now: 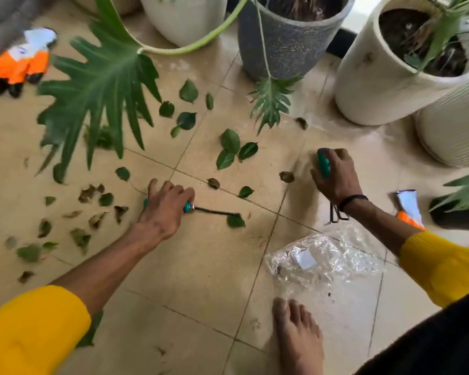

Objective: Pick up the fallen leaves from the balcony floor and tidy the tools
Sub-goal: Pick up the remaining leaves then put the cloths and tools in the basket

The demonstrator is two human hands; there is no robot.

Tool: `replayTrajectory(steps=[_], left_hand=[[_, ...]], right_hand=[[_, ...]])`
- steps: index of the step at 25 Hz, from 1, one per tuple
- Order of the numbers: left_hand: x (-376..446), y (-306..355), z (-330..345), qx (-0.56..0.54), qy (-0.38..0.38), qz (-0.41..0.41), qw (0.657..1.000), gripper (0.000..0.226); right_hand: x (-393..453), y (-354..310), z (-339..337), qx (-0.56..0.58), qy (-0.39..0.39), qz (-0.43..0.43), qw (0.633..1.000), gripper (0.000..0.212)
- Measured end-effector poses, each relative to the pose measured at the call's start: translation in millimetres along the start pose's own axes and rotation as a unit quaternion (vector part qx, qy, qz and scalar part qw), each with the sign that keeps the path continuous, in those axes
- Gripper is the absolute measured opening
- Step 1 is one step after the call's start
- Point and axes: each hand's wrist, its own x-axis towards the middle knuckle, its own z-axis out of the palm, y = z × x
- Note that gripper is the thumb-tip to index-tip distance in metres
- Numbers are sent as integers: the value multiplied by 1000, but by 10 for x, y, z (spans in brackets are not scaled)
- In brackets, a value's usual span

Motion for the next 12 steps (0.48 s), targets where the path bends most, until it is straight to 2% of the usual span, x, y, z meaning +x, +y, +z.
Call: replayTrajectory(steps=[2,5,8,12], left_hand=[[-191,-65,22,-8,-13,13,1000,42],[-232,-37,-3,-15,-54,5,998,46],[-181,140,-87,-89,-87,13,992,45],[-430,549,61,-102,-79,121,984,50]], right_hand=[[-34,-164,130,-11,-52,-93,994,58],[-59,-400,309,-71,-150,-75,983,62],[-8,-538,379,-65,-138,-75,985,38],[3,-582,409,-51,-138,-130,981,13]])
